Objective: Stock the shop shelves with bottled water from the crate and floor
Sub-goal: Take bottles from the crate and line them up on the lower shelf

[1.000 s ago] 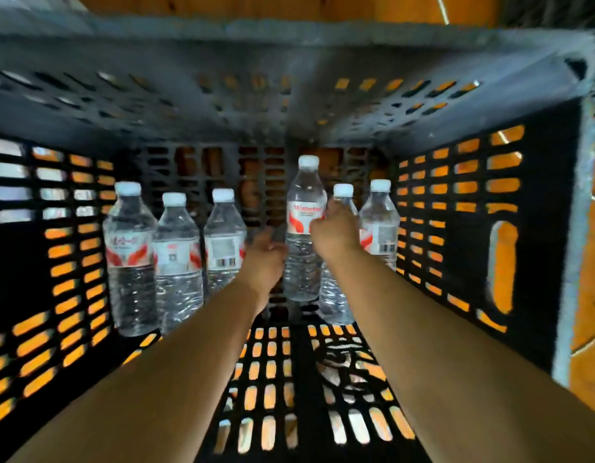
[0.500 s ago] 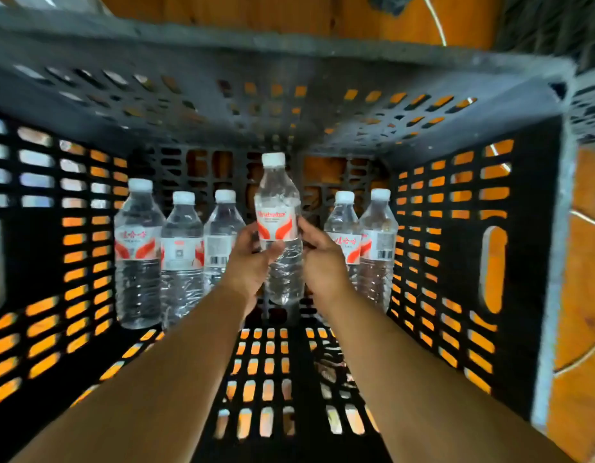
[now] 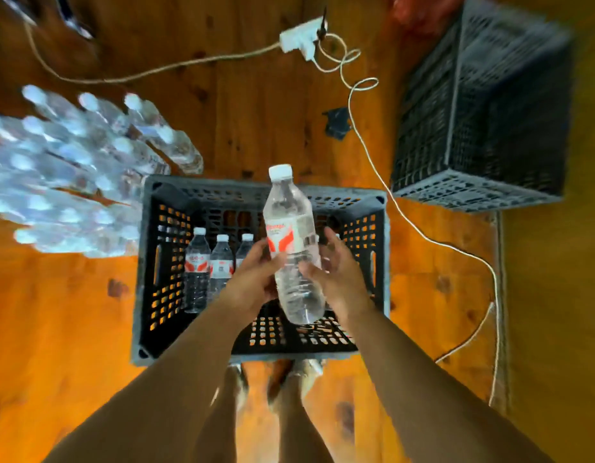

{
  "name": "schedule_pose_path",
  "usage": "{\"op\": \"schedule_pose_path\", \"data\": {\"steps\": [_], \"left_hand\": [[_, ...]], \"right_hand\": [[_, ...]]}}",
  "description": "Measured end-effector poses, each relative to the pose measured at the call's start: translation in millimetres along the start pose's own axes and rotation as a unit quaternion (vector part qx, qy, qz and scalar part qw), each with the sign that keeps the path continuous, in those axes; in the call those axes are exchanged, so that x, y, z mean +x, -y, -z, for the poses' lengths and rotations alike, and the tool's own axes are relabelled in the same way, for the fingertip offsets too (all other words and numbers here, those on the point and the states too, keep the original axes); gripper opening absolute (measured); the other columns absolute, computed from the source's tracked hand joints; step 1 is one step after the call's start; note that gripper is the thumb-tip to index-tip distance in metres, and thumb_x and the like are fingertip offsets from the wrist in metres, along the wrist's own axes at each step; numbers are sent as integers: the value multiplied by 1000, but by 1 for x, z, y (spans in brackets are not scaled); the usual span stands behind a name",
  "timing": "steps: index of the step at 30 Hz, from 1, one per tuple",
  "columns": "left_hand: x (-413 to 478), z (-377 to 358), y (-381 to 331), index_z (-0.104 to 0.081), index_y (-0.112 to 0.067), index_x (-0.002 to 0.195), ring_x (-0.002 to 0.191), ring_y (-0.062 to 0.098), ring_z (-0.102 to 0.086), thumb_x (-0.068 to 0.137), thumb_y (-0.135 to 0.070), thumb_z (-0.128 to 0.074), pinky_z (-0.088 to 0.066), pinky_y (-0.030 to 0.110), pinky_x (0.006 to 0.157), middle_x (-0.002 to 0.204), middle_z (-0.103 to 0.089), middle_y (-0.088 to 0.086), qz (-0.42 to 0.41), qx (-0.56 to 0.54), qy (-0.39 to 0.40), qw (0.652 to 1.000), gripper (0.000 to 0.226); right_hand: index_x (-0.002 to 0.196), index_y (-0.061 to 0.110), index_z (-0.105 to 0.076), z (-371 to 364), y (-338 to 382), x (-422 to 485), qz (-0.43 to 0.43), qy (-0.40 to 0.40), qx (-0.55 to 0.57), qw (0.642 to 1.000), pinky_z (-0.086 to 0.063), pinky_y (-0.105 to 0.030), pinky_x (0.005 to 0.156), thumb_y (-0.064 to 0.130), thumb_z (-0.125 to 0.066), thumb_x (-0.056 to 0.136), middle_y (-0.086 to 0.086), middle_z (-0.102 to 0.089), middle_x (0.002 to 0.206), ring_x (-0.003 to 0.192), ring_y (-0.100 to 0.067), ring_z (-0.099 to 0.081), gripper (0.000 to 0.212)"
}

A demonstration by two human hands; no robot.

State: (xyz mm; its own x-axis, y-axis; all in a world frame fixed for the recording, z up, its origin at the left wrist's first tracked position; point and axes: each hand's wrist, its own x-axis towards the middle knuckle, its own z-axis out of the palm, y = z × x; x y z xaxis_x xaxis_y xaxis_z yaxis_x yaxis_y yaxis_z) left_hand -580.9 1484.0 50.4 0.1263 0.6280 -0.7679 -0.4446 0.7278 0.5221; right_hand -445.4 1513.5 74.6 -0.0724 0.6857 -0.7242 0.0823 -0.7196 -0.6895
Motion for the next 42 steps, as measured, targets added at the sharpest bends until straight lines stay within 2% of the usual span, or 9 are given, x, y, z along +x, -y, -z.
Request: {"op": "schedule_pose_path", "data": {"steps": [4,9,15,21,24,28,32,36,42], "left_hand": [[-81,-27,-78,-49,-22,120,88,16,-66,65,-30,-68,-53,31,65,107,-66,0,-56,47,36,997,59],[-182,-41,-157,-58,-29,105,91,21,-66,64,-28,-67,-53,42,79,102,-69,1,-105,66,62,990,42],[-287,-30,-216,-63,-14,111,90,24,-66,44,-37,-83,-52,40,76,100,-69,8,-203,67,122,969,74],[-394,12,-214,-66,-21,99,88,20,-65,85,-15,-63,-51,31,70,93,-71,0,-319,12,-98,943,16],[-440,36,-195,-65,-17,107,96,26,-65,90,-21,-57,-54,38,79,106,-69,8,-362,-19,-205,909,19],[-502,79,-180,-68,-26,90,92,20,-63,87,-25,-63,-49,37,83,99,-69,6,-407,-80,-295,861,7],[-559,139,-162,-70,-19,92,68,-1,-62,85,-21,-65,-45,13,59,79,-70,-9,-444,-76,-339,826,8],[-604,213,-142,-61,2,102,48,0,-59,79,4,-65,-42,11,42,68,-67,0,-448,-92,-422,782,23],[-647,350,-104,-63,-6,110,91,25,-67,63,-21,-73,-57,39,77,106,-69,14,-419,-121,-469,768,50]], "right_hand": [[121,6,-55,-11,79,-70,30,64,-62,996,-53,-23,77,11,-76,56,-18,-63,117,110,-30,-59,69],[108,31,-56,-24,162,-156,35,137,-22,990,-44,-32,81,6,-61,83,5,-63,113,102,-15,-58,35],[121,27,-51,-70,235,-237,107,232,-117,960,-50,-44,93,5,-77,68,-1,-66,115,109,-20,-61,63],[102,34,-47,-152,257,-299,261,232,-208,914,-48,-30,92,8,-80,68,11,-59,109,107,-12,-57,54],[112,25,-43,-201,248,-333,325,262,-214,883,-47,-16,76,12,-79,70,13,-57,103,97,-5,-57,56],[111,26,-45,-278,226,-374,391,291,-257,834,-50,-25,79,25,-84,63,13,-59,100,93,-7,-59,62],[107,18,-49,-365,193,-411,440,337,-276,786,-47,-18,71,21,-88,56,2,-64,100,92,-15,-61,64],[106,26,-43,-458,143,-442,456,393,-322,731,-51,-34,82,38,-83,48,0,-63,107,97,-18,-61,72],[109,21,-41,-576,91,-451,377,499,-398,671,-43,-6,72,7,-79,69,4,-58,106,101,-14,-57,57]]}}
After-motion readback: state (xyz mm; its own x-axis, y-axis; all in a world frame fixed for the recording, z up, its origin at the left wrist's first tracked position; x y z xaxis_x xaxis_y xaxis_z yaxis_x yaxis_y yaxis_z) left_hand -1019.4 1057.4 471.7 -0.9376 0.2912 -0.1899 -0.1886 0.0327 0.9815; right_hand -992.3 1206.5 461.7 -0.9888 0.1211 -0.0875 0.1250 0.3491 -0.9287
